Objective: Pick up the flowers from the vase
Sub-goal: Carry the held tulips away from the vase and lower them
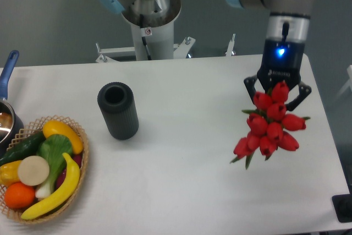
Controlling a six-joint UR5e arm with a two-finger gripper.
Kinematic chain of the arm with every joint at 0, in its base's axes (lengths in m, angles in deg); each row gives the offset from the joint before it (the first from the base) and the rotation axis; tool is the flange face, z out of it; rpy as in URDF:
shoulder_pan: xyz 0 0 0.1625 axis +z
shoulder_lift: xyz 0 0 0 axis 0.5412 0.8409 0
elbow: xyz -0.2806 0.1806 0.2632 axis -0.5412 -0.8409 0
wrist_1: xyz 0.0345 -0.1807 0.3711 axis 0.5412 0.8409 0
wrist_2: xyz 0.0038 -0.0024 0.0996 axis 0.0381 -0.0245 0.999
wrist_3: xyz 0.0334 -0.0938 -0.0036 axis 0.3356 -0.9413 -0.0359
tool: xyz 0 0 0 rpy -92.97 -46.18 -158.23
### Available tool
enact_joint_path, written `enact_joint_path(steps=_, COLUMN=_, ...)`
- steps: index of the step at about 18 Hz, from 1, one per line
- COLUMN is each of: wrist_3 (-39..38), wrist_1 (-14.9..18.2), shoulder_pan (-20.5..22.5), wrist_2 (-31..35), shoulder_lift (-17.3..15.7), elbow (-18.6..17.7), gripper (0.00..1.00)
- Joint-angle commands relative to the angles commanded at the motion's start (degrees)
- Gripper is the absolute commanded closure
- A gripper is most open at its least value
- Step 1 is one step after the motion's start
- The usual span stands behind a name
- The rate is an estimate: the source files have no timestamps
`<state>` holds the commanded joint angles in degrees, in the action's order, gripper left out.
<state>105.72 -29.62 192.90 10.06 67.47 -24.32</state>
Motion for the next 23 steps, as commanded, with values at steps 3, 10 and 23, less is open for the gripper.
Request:
enact_joint_path(steps=3, wrist_3=0.35, wrist_1=1.25, shoulder_pan=-0.7, wrist_2=3.44, shoulder_lift=0.79, elbow=0.0, gripper=0.85)
enact_joint_path(steps=10, wrist_3=0.53, wrist_1=5.63, shoulder_pan=-1.67, wrist_2=9.32, shoulder_lift=2.55, elbow=3.16, gripper=0.84)
enact_joint_path(steps=23, wrist_3=6.33, wrist_1=13.99, shoulder_pan=-9.22, wrist_2=26.02, shoulder_lift=7.47, elbow=8.0, gripper=0.79)
